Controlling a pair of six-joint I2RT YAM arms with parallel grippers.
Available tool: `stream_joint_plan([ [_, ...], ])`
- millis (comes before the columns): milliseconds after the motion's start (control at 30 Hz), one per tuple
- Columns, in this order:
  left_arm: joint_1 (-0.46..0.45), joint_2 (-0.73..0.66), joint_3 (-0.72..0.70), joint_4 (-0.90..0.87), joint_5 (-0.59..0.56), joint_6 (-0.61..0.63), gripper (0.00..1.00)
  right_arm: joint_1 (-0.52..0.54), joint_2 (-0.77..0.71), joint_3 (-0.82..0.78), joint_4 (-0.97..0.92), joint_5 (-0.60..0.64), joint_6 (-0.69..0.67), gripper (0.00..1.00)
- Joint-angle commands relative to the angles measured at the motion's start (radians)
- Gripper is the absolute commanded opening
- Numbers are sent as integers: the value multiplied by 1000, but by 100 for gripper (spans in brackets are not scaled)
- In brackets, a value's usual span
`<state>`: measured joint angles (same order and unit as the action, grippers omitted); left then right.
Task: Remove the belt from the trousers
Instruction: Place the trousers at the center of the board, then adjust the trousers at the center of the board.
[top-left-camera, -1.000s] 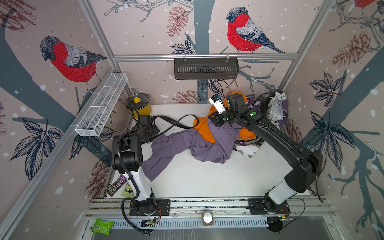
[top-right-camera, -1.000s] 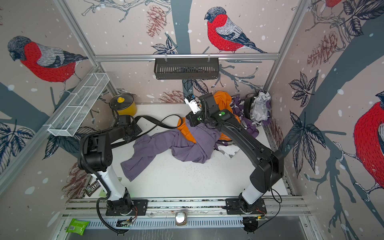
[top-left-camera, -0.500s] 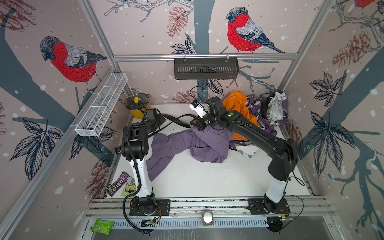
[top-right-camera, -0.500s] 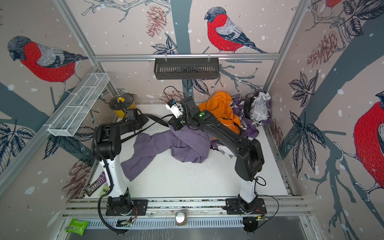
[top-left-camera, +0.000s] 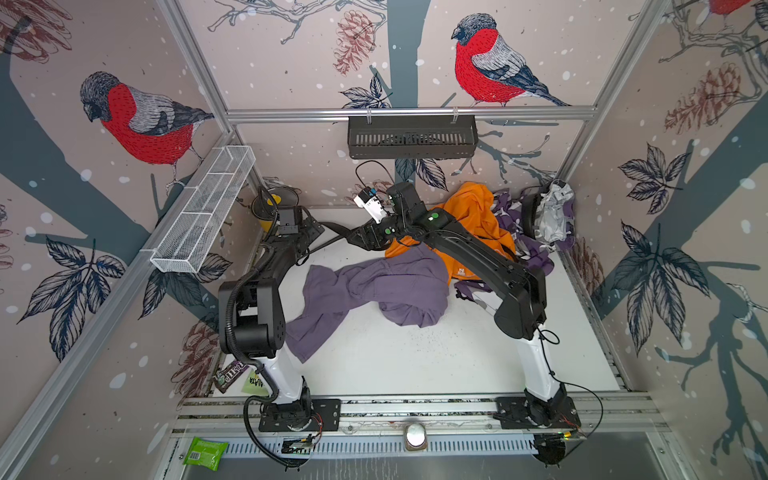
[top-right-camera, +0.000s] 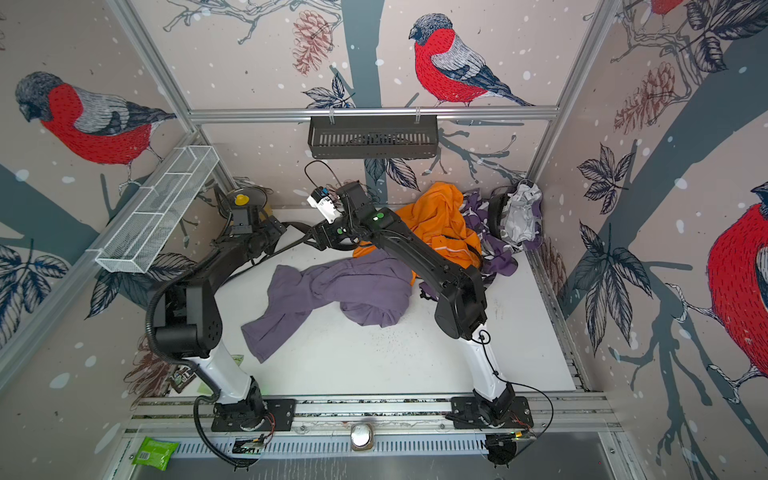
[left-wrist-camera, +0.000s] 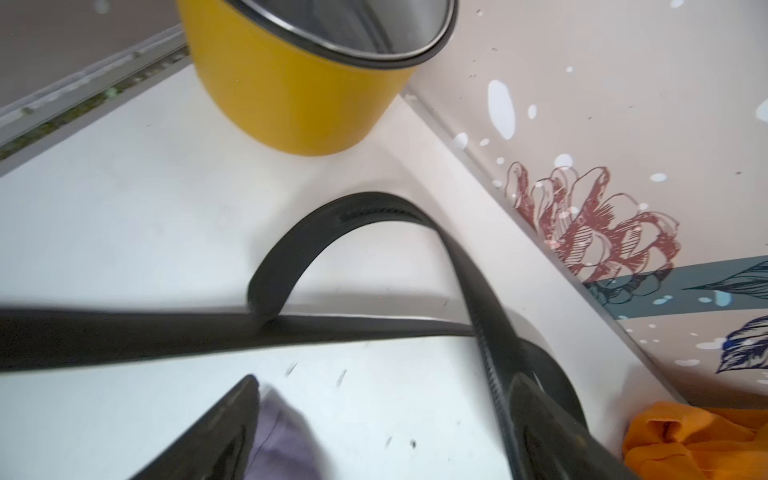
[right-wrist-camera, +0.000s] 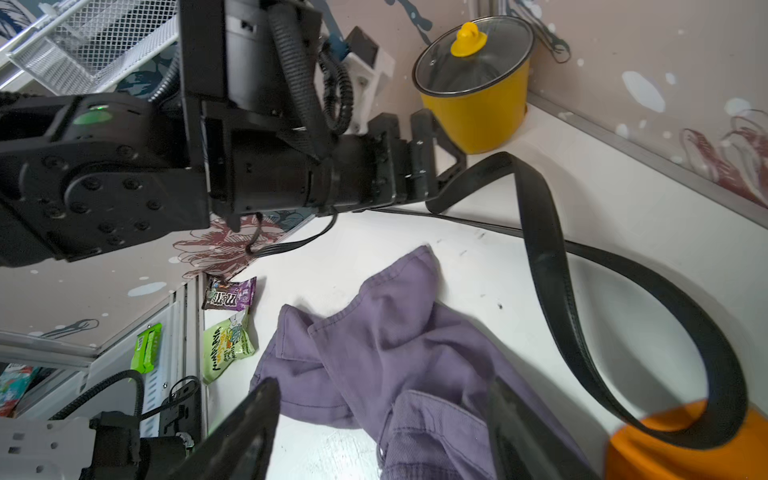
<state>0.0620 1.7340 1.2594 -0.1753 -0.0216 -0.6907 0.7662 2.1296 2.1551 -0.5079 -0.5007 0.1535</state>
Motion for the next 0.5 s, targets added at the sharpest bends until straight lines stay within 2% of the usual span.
stream_joint_plan([
  [0, -27, -66, -43, -38, 60, 53, 92, -57, -114, -107, -29, 110, 45, 83],
  [100, -129, -111, -33, -56, 90, 113, 93, -148, -284, -365, 37, 128, 103, 87],
  [233, -359, -129, 28, -146, 49, 220, 98, -309, -523, -708, 123, 123, 156, 94],
  [333, -550, -105, 62, -183, 63, 316, 98, -428, -655, -868, 134, 112, 158, 98],
  [467, -732, 3, 165, -338, 86, 384, 98, -576, -777, -992, 125, 74, 158, 99],
])
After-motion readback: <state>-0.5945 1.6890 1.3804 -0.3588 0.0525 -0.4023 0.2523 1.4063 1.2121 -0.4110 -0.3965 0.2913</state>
